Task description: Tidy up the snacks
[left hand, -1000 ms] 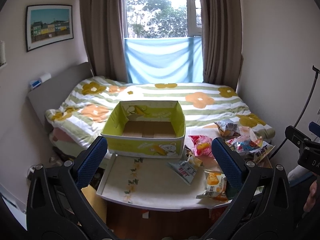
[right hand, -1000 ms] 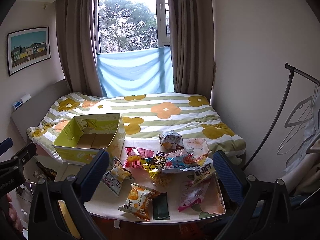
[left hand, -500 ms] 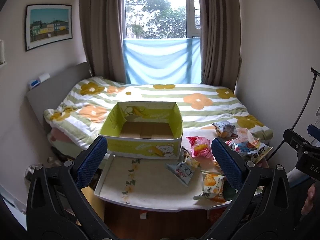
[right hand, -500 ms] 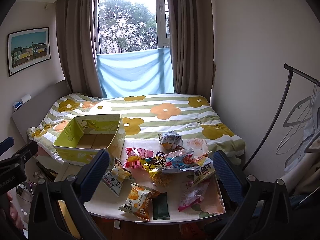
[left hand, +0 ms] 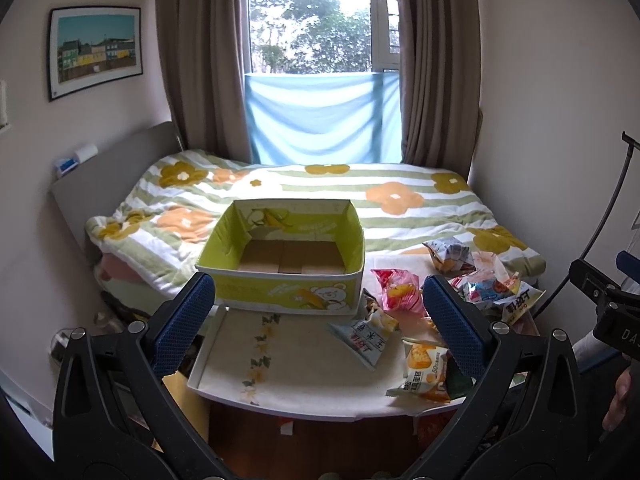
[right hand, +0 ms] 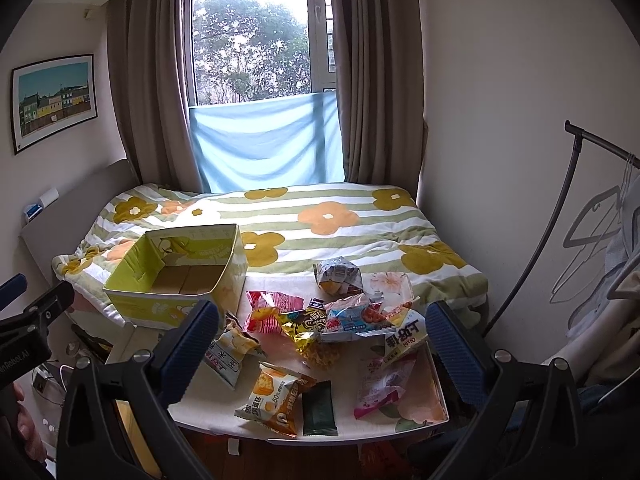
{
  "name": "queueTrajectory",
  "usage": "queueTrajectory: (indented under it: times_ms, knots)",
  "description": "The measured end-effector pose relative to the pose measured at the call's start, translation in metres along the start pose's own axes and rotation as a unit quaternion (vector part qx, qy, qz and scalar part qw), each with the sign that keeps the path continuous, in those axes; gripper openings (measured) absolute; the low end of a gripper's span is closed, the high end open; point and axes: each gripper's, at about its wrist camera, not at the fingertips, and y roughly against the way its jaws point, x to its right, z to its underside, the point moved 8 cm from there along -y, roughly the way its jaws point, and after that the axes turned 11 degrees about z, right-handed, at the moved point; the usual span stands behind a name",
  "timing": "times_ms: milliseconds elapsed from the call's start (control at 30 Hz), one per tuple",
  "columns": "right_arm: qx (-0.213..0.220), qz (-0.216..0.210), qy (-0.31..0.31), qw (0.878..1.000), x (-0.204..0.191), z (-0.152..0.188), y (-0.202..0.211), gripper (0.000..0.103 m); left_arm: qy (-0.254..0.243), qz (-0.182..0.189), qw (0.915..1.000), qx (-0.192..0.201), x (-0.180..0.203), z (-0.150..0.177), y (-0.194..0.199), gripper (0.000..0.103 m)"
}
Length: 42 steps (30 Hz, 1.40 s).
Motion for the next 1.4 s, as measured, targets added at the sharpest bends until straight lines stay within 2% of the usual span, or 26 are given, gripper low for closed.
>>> queueTrajectory:
  times_ms: [700,900,1067,1267,1400]
  knots:
    - [-0.003,0.007,-0.004,1.000,0.005,0.003,-0.005,0.103,0.001,0.007,0.9998,-0.018,-0.001,0.000,-0.015,0.103]
    - [-0.018,0.037,-0.024,0.999,0.026,0.008,-0.011,0.103,-0.004,0.040,0.9974,-0.060,0.008,0.013,-0.038,0.103]
    - [-0.045,0.061,-0.037,0.996,0.039,0.024,-0.023,0.103,-0.012,0.080,0.9912,-0.105,0.020,0.035,-0.065,0.103]
    - [-0.094,0.080,-0.061,0.990,0.055,0.061,-0.047,0.103,-0.021,0.134,0.9768,-0.166,0.042,0.077,-0.104,0.103]
    - [-0.129,0.088,-0.061,0.986,0.064,0.086,-0.067,0.103,-0.015,0.150,0.9671,-0.205,0.060,0.107,-0.131,0.103]
